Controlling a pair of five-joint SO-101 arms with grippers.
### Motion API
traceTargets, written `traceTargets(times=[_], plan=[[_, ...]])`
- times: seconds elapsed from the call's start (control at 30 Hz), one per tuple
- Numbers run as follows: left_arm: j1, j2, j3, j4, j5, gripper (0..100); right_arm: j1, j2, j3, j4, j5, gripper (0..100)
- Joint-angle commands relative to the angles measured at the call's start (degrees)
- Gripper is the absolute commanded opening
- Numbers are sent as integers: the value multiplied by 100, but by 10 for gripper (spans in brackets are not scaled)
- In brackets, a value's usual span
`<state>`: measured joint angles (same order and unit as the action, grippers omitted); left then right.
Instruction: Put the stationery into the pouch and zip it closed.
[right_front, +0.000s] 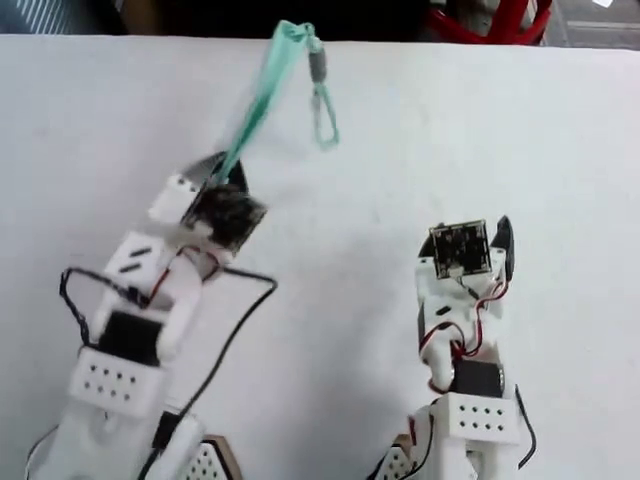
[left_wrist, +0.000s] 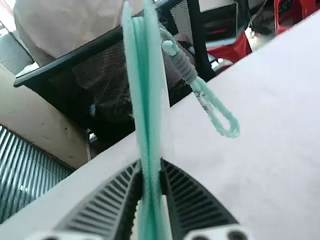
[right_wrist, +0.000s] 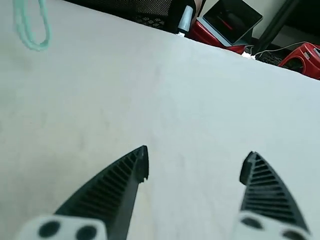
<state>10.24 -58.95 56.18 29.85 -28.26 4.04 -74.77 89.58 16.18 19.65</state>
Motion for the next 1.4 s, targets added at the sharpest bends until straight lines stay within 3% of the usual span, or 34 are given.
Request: traceTargets(times=[0.0, 0.17, 0.4, 0.6, 0.87, 1.07, 1.37], plan=[[189, 1631, -2040, 563, -1600, 24, 31, -75, 158, -277, 18, 269], [207, 2589, -2989, 615, -2127, 24, 40, -75, 413, -646, 18, 224], [734, 3793, -3103, 202, -3437, 24, 171, -57, 607, -971, 18, 220], [1270, 4910, -2664, 211, -3402, 24, 295, -75, 677, -980, 18, 220], [1297, 5868, -2321, 88, -3358, 25, 321, -75, 695, -980, 18, 220], [1569, 5982, -2224, 141, -2382, 27, 321, -75, 695, -980, 35, 220], [2035, 5244, -2215, 1477, -2338, 26, 321, -66, 703, -980, 53, 220]])
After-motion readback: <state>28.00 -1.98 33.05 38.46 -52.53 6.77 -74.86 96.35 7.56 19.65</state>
